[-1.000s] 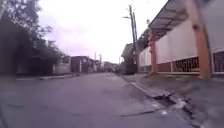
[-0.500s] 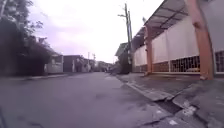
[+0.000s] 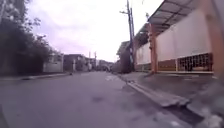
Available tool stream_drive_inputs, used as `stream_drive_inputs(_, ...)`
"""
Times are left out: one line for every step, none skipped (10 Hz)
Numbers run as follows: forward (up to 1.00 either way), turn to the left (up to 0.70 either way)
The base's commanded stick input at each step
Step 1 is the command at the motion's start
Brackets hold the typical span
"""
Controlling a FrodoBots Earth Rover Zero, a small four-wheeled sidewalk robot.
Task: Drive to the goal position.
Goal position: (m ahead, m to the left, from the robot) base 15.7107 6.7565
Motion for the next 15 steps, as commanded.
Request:
stream_drive_inputs(0.7,0.0)
stream_drive_inputs(0.7,0.0)
stream_drive_inputs(0.7,0.0)
stream_drive_inputs(0.7,0.0)
stream_drive_inputs(0.7,0.0)
stream_drive_inputs(0.7,0.0)
stream_drive_inputs(0.7,0.0)
stream_drive_inputs(0.7,0.0)
stream_drive_inputs(0.7,0.0)
stream_drive_inputs(0.7,0.0)
stream_drive_inputs(0.7,0.0)
stream_drive_inputs(0.7,0.0)
stream_drive_inputs(0.7,0.0)
stream_drive_inputs(0.7,0.0)
stream_drive_inputs(0.7,0.0)
